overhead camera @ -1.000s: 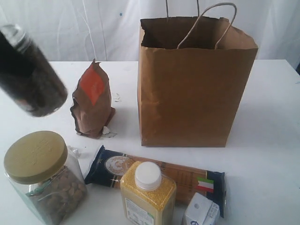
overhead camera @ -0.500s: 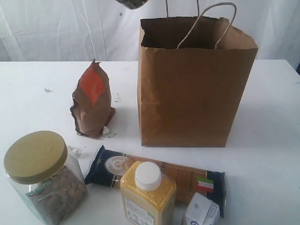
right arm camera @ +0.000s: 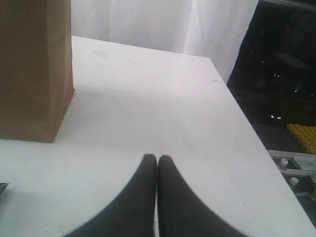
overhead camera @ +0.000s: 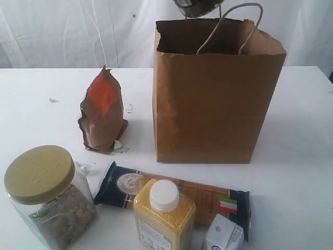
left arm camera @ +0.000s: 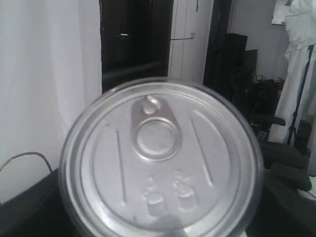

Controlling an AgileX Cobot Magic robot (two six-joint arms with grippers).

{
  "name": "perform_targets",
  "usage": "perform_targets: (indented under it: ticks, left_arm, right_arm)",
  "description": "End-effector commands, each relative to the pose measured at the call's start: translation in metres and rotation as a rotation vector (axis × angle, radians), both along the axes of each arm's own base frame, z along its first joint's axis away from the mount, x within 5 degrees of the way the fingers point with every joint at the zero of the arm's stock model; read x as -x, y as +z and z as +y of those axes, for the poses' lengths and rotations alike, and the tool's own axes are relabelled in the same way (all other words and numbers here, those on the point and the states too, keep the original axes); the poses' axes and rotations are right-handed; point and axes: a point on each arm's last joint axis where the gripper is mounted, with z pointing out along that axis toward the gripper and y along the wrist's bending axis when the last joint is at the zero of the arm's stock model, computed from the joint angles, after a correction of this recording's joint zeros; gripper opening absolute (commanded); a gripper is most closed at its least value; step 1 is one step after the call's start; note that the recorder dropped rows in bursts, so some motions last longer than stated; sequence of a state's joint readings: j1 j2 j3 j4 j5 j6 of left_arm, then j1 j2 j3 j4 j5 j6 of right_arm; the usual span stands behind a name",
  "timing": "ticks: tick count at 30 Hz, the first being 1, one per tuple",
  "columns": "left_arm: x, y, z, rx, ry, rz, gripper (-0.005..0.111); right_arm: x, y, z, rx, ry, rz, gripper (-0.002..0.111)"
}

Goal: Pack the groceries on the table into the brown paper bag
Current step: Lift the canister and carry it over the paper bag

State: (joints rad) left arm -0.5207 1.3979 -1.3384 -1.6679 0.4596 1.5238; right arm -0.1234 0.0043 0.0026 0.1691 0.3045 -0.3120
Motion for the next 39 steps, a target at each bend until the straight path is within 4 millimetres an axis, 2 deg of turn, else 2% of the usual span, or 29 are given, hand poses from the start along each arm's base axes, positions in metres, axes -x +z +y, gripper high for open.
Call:
perform_targets:
  ticks: [1, 6, 10, 13, 16, 20, 28, 31, 36, 39]
  left_arm:
    - [0.003, 0.017, -0.023, -0.039, 0.02, -0.095, 0.0]
    - [0.029, 0.028, -0.05, -0.228, -0.008, -0.296, 0.0]
    - [0.041, 0.03, -0.063, -0.353, 0.064, -0.404, 0.0]
    - [0.037, 0.033, -0.06, -0.339, 0.126, -0.315, 0.0]
    - [0.03, 0.04, -0.052, -0.348, 0.194, -0.299, 0.0]
    - [0.021, 0.047, -0.042, -0.402, 0.264, -0.4, 0.0]
    - [0.014, 0.052, -0.036, -0.353, 0.319, -0.399, 0.0]
    - [0.009, 0.045, -0.041, -0.356, 0.312, -0.361, 0.0]
    - [-0.009, 0.018, -0.059, -0.428, 0.288, -0.323, 0.0]
    - [-0.014, 0.01, -0.065, -0.449, 0.28, -0.308, 0.0]
  right_arm:
    - [0.0, 0.002, 0.0, -0.013, -0.011, -0.022, 0.0]
    - [0.0, 0.002, 0.0, -0.017, -0.011, -0.022, 0.0]
    - [0.0, 0.002, 0.0, -0.017, -0.011, -0.022, 0.0]
    - [0.0, 0.002, 0.0, -0.017, -0.011, -0.022, 0.0]
    - [0.0, 0.002, 0.0, -0.017, -0.011, -0.022, 0.0]
    - [0.0, 0.002, 0.0, -0.017, -0.011, -0.022, 0.0]
    - [0.0, 0.002, 0.0, -0.017, -0.011, -0.022, 0.0]
    - [0.0, 0.002, 0.0, -0.017, -0.011, -0.022, 0.0]
    - [0.0, 0.002, 0.0, -0.017, -0.011, -0.022, 0.0]
    - [0.0, 0.002, 0.0, -0.017, -0.011, -0.022, 0.0]
